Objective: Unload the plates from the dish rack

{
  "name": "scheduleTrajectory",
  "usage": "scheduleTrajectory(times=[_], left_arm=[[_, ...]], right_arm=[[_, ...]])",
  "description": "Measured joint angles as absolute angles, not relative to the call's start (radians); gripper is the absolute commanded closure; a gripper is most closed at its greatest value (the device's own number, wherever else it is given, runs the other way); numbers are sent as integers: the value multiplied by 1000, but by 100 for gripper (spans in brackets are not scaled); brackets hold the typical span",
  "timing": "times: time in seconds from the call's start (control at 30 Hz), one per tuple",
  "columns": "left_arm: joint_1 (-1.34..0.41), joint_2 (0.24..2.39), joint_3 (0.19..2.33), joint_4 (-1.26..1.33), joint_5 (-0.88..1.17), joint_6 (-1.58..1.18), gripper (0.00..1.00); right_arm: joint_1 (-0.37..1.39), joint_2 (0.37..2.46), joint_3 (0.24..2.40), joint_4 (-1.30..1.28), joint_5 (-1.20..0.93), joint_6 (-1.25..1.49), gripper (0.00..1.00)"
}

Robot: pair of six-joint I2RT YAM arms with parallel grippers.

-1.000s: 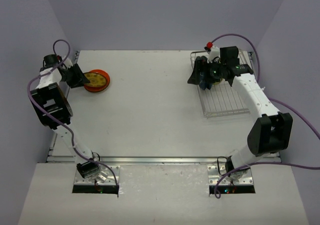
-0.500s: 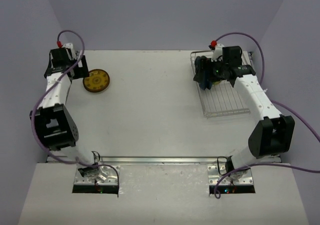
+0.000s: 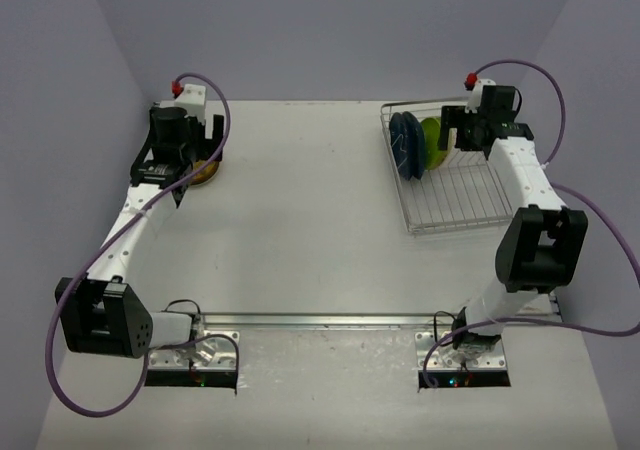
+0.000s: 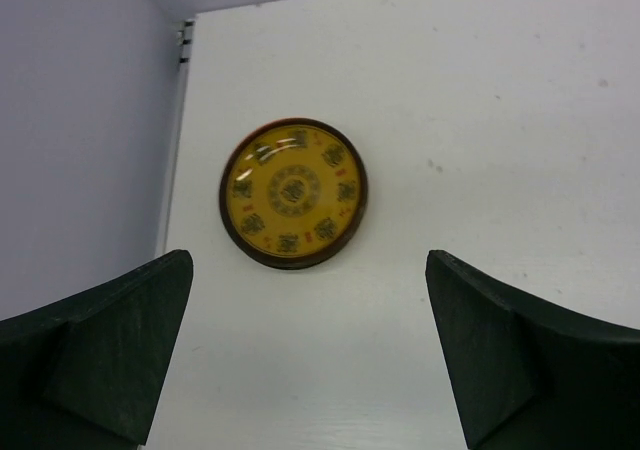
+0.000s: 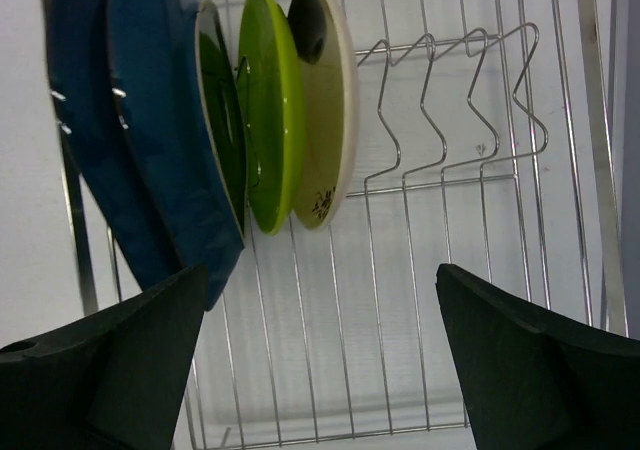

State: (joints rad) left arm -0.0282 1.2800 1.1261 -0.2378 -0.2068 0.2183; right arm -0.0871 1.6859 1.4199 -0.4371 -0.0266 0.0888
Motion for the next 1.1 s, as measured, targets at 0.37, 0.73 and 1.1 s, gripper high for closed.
scheduleTrajectory(times=[0.37,0.73,1.1], left_arm=[[-111,1314,1121,-247,-248,214,0],[-113,1331,1123,-249,-255,208,0],[-114,1347,1147,-253,-256,205,0]], right_arm=[[-116,1849,1509,-419,-2,64,11],[-156,1872,1536,-401,-18,62,20],[-162,1919,1572,-399,-37,52,37]])
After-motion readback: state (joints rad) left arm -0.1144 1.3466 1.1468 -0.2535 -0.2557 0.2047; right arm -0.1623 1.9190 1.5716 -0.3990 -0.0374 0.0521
